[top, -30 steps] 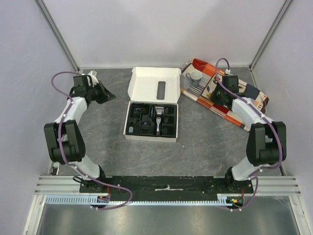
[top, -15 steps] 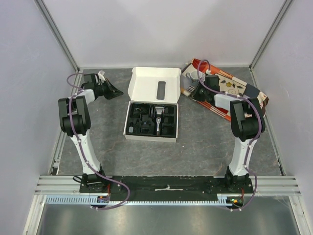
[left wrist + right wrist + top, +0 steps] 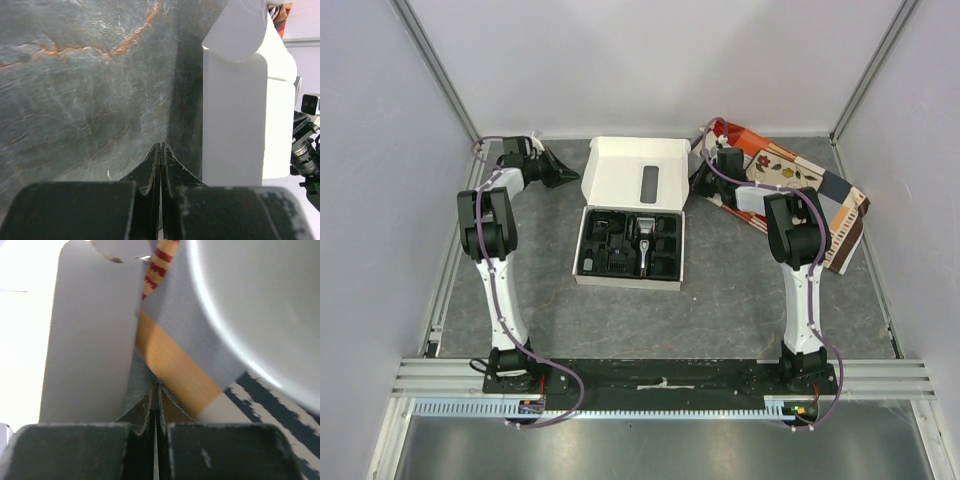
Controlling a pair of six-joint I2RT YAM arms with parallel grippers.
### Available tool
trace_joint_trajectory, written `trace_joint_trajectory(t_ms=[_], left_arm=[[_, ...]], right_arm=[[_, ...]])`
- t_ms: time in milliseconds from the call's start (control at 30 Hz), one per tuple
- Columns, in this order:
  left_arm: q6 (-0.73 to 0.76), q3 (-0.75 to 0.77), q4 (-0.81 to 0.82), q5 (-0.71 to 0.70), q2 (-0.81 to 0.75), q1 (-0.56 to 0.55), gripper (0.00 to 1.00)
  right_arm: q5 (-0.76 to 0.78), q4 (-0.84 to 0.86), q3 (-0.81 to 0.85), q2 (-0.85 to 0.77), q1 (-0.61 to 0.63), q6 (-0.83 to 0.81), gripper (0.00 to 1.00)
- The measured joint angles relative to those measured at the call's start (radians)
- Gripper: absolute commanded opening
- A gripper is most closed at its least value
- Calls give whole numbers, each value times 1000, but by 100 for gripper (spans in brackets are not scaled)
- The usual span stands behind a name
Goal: Sort the hair-cutting tools
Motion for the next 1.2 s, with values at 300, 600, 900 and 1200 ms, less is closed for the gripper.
trace_joint_trajectory(t_ms=[300, 600, 900, 1200], left_arm=[[-5, 97, -76, 35, 81, -61, 2], [-55, 87, 7, 183, 105, -84, 2], [-138, 0, 200, 313, 86, -83, 2], [-161, -116, 258, 361, -114, -82, 2]], right_arm=[[-53, 36, 26, 21, 18, 11, 0], [-154, 117, 26, 38, 17, 29, 0], [-236, 194, 21, 33, 17, 24, 0], [-256, 186, -49, -113, 33, -14, 0]])
